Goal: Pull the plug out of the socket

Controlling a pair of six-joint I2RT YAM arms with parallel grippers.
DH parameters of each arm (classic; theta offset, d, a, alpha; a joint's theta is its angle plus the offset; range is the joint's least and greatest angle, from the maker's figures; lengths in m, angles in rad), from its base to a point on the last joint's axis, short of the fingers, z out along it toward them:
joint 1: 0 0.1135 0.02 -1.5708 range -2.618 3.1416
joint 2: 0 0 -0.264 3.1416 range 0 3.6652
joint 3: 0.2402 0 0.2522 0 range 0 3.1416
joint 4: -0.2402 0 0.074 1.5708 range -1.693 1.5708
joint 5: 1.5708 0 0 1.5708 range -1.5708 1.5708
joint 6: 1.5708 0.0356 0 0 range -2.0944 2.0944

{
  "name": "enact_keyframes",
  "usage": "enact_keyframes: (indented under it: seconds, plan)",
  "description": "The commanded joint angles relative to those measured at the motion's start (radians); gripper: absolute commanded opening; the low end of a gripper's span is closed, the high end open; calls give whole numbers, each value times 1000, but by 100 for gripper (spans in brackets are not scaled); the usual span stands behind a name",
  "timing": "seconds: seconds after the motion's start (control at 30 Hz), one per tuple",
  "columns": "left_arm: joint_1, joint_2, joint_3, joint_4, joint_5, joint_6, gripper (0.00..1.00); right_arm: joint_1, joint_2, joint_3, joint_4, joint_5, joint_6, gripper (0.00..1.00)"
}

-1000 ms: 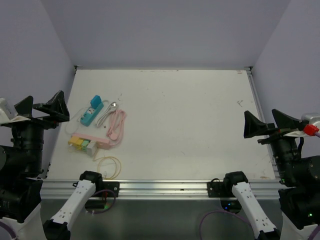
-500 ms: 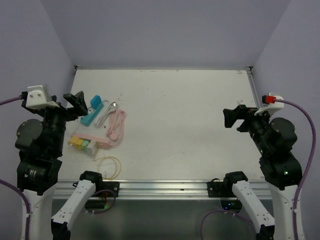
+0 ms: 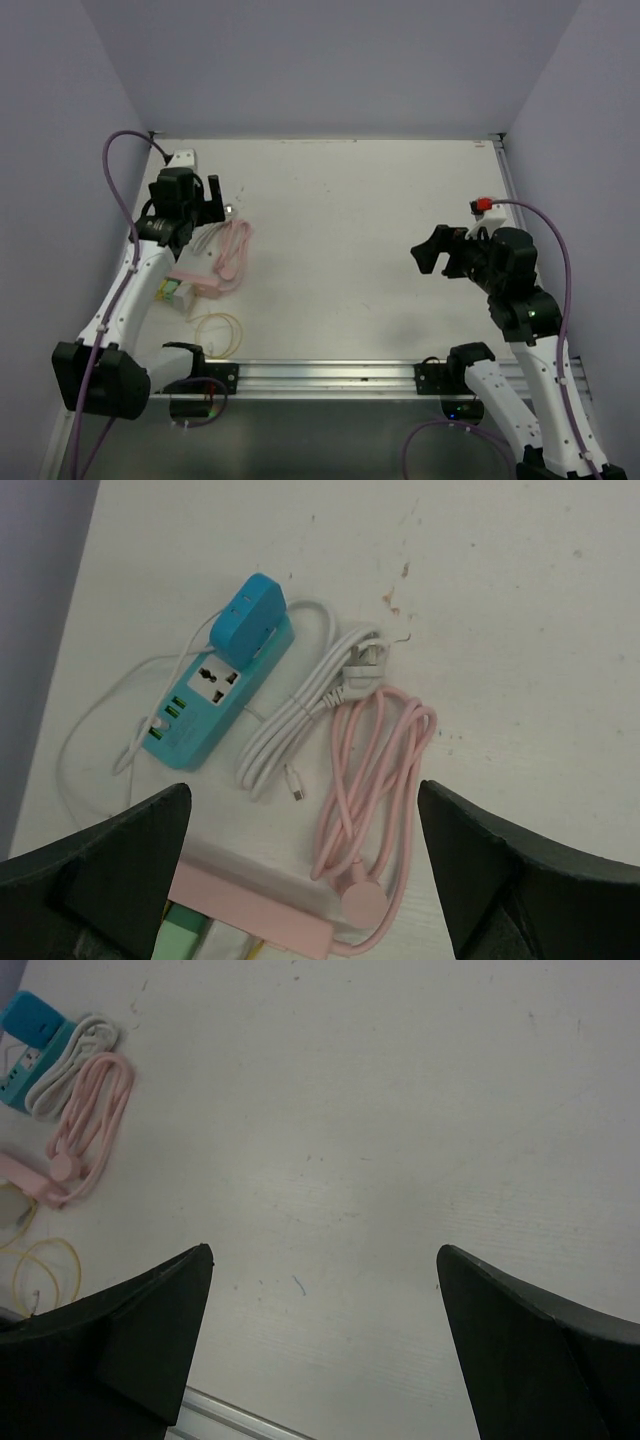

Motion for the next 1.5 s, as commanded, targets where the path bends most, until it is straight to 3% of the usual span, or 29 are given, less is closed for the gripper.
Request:
enact_keyframes:
  seconds: [0.0, 0.33, 0.7, 0.77, 0.87, 0.9, 1.0, 1.13, 1.3, 1.47]
  plan:
    - [63, 97, 20, 112, 31, -53, 99, 36, -32, -16, 69, -31, 18, 99]
    - [80, 478, 79, 161, 1, -6, 95, 131, -90, -68, 56, 52, -15, 99]
    - [86, 666, 111, 195, -35, 98, 82, 164, -103, -91, 72, 80, -23, 99]
    - [89, 687, 114, 201, -32, 106, 75, 165, -104, -90, 69, 80, -25, 99]
    - [91, 704, 120, 219, -47, 124, 57, 168, -98, -88, 68, 80, -28, 99]
    - [91, 707, 122, 225, -50, 131, 45, 170, -97, -88, 68, 80, -29, 99]
    - [91, 727, 146, 238, -59, 146, 29, 168, -95, -87, 68, 80, -31, 99]
    - [91, 756, 201, 234, -61, 163, 22, 170, -87, -79, 62, 81, -32, 99]
    - [91, 801, 297, 219, -32, 177, 1, 168, -84, -82, 62, 86, -34, 99]
    - [86, 882, 416, 218, 51, 197, 0, 168, -75, -70, 49, 87, -37, 99]
